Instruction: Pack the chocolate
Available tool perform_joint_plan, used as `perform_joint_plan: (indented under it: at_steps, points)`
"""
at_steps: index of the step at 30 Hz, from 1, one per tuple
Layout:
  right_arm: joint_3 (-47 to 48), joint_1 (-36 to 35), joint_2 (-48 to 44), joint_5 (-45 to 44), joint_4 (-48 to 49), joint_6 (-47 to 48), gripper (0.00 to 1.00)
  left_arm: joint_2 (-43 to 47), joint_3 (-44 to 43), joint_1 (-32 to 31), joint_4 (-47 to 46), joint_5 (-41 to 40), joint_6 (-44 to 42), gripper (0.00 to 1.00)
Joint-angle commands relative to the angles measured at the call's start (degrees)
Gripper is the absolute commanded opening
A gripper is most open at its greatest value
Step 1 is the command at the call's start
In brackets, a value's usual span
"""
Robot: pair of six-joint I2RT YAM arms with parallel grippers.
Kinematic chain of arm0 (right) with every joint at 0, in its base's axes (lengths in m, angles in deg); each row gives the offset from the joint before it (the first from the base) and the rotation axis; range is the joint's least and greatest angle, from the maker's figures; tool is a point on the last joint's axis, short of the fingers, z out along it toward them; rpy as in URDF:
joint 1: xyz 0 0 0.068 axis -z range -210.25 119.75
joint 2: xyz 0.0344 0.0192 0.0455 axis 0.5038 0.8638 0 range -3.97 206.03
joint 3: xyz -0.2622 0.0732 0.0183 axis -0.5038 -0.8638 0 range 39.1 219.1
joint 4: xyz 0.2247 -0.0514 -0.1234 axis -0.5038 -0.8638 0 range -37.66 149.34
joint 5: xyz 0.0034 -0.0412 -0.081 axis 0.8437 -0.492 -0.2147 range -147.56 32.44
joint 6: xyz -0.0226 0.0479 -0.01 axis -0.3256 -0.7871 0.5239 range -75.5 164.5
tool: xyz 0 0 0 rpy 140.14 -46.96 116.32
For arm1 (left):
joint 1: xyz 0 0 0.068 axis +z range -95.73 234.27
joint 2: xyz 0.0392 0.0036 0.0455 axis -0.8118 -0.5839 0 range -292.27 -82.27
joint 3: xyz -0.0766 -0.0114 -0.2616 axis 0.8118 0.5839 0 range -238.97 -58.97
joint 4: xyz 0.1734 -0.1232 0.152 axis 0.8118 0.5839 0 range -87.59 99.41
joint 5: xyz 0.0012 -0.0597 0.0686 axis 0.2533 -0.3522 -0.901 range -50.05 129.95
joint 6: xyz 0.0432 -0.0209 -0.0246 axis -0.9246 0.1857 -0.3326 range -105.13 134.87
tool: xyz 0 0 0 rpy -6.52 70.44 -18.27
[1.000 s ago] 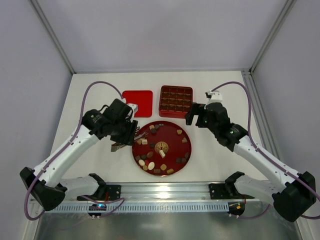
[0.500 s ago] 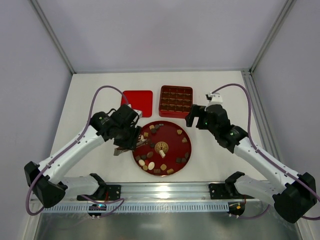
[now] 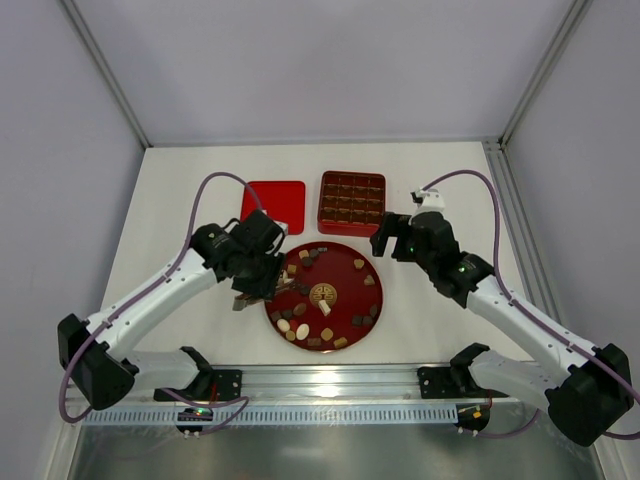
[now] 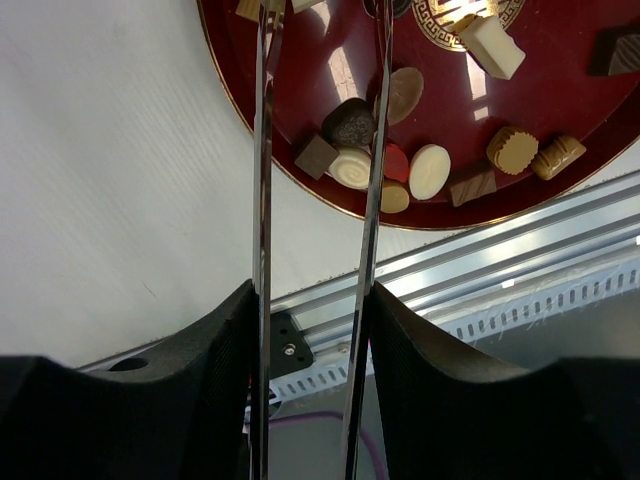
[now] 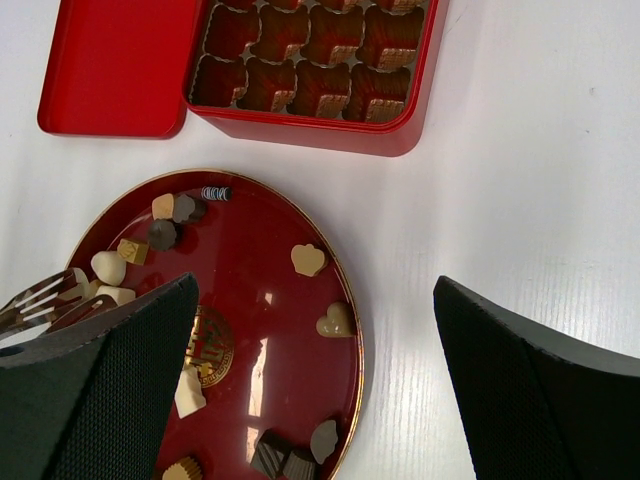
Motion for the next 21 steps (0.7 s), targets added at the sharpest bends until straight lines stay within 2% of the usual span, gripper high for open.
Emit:
perform_joint_plan:
  at_steps: [1,21]
  points:
    - [-0.07,0.00,-0.82,0.19,2.48,-0.42,1.00,-0.36,0.25,-0.37,-1.81,-1.23,0.54,0.46]
    - [-1.65,0.00,-0.91,0.28,3.45,-0.77,1.00,-2.39,1.48,-1.16,-3.39,-1.67,0.98,0.43]
